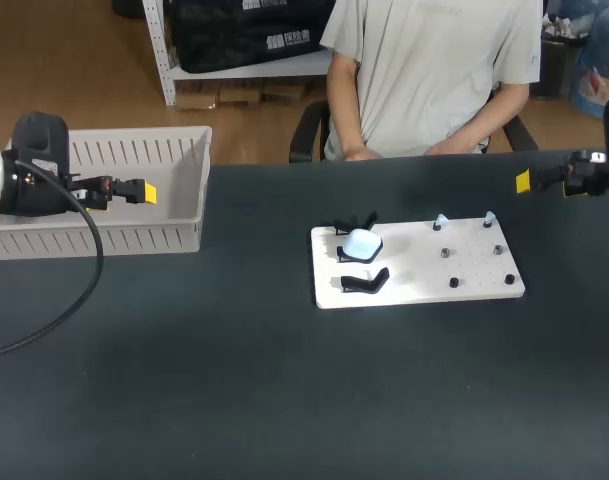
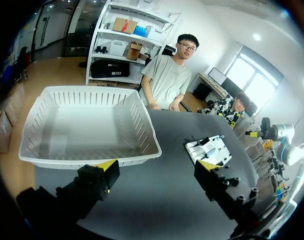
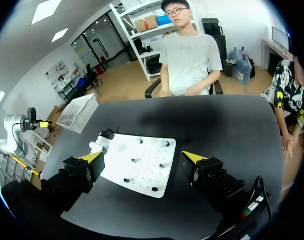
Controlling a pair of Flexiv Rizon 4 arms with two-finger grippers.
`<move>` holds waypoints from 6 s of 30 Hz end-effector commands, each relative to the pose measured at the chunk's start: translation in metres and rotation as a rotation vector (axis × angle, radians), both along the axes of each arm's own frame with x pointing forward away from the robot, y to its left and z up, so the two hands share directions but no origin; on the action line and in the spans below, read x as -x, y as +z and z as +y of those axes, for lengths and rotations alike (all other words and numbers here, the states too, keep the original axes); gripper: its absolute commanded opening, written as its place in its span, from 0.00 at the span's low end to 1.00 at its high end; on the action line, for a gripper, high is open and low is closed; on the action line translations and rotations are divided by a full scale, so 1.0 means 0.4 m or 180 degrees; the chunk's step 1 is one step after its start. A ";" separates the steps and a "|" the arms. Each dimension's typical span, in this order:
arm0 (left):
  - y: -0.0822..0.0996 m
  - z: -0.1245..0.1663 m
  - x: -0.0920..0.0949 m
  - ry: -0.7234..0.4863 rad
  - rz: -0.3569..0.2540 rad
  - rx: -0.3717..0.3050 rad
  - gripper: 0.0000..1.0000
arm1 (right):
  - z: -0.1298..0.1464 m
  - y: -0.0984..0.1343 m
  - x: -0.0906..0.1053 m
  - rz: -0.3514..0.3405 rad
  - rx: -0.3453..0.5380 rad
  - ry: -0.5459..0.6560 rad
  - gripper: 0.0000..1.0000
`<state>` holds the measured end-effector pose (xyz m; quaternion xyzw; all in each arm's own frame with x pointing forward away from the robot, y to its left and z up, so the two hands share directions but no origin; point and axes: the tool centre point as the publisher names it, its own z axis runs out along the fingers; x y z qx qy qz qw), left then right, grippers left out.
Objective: Pick up each earbud case from the left stands, insert the matching earbuds, close the lid, and place the case in the box.
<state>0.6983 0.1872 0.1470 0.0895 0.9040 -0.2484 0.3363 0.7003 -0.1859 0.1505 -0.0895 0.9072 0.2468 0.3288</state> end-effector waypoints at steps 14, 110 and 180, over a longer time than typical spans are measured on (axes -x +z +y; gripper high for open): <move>0.006 -0.005 -0.002 0.0013 0.0032 -0.0032 1.00 | -0.001 -0.001 -0.001 -0.0002 -0.0002 0.0005 1.00; -0.243 -0.653 -0.003 -0.3652 -0.1488 0.0074 0.85 | -0.001 -0.001 -0.001 -0.0002 -0.0002 0.0005 1.00; -0.328 -0.745 -0.063 -0.3490 -0.1485 0.0294 0.35 | -0.001 -0.001 -0.001 -0.0002 -0.0002 0.0005 1.00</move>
